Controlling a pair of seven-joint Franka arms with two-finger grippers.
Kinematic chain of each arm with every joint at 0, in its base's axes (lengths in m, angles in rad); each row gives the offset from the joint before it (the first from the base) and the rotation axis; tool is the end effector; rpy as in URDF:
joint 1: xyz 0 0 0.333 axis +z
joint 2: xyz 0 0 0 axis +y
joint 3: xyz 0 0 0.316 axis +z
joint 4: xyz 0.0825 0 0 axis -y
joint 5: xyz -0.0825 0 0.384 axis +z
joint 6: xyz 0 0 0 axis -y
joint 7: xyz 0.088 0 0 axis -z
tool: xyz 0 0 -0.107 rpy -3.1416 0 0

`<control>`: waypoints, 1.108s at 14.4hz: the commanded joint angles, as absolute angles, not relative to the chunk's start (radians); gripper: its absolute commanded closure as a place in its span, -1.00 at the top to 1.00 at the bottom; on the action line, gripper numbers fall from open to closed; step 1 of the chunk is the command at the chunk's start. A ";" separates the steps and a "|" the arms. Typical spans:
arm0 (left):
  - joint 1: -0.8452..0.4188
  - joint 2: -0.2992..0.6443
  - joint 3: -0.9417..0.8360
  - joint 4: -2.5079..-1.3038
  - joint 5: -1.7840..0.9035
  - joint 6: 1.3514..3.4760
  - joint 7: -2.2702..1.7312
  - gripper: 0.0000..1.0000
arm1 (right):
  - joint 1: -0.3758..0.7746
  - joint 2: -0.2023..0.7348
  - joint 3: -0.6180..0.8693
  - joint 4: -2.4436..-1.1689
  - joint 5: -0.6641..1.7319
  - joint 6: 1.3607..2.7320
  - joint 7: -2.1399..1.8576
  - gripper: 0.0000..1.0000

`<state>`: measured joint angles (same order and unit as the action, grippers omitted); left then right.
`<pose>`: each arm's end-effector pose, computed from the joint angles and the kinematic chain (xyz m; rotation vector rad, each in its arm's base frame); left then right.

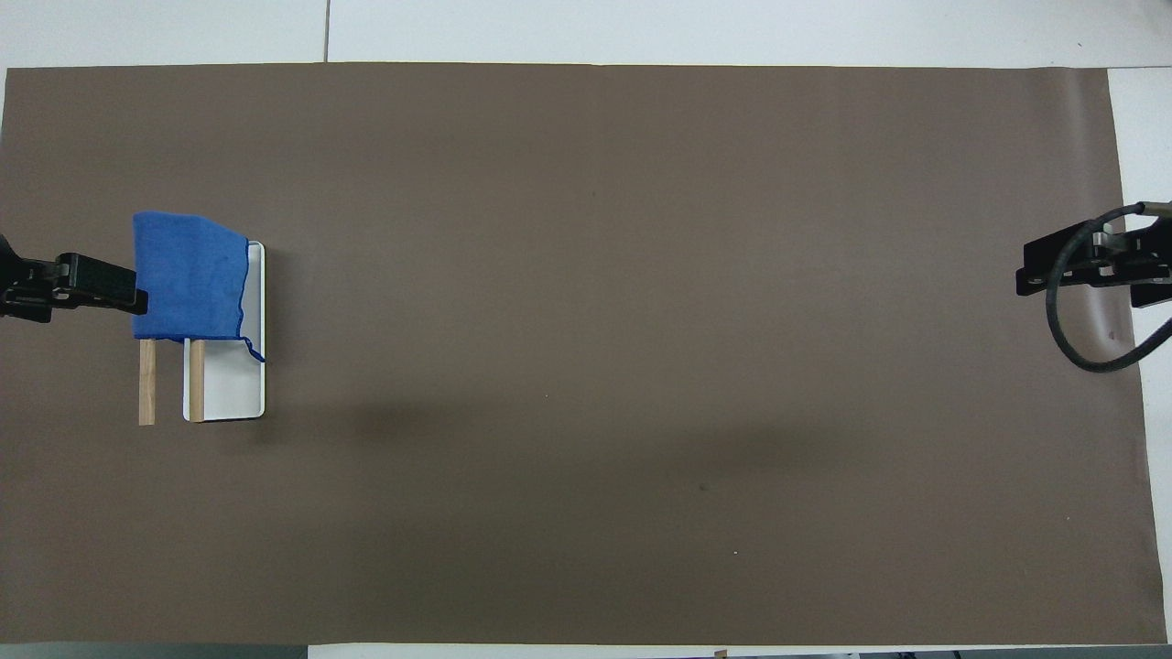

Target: Right arm passes towel to left arm to hang

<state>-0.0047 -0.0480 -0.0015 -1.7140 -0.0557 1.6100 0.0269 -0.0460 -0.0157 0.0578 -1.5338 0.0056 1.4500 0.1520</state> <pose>0.5392 -0.0091 0.5866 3.0840 -0.0453 -0.0855 0.5371 0.0073 0.6401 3.1312 -0.2192 -0.1072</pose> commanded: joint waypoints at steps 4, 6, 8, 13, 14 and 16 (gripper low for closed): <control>-0.014 -0.017 -0.008 -1.586 -0.029 1.510 0.051 1.00 | -0.060 -0.035 0.067 -1.555 0.002 1.448 0.135 1.00; -0.012 0.018 -0.009 -1.498 -0.029 1.441 0.051 1.00 | -0.061 -0.035 0.067 -1.555 0.002 1.448 0.135 1.00; -0.012 0.029 -0.009 -1.465 -0.031 1.399 0.051 1.00 | -0.060 -0.035 0.066 -1.555 0.002 1.448 0.135 1.00; -0.012 0.008 -0.011 -1.483 -0.034 1.387 0.048 1.00 | -0.060 -0.035 0.067 -1.555 0.002 1.448 0.135 1.00; -0.014 -0.003 -0.009 -1.506 -0.032 1.396 0.034 1.00 | -0.060 -0.035 0.066 -1.555 0.002 1.448 0.135 1.00; -0.015 -0.009 -0.011 -1.523 -0.015 1.463 0.040 1.00 | -0.060 -0.035 0.067 -1.555 0.002 1.448 0.135 1.00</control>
<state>-0.0080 -0.0003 -0.0115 -1.5081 -0.0423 1.4235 0.0379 -0.0460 -0.0157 0.0578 -1.5338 0.0056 1.4501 0.1520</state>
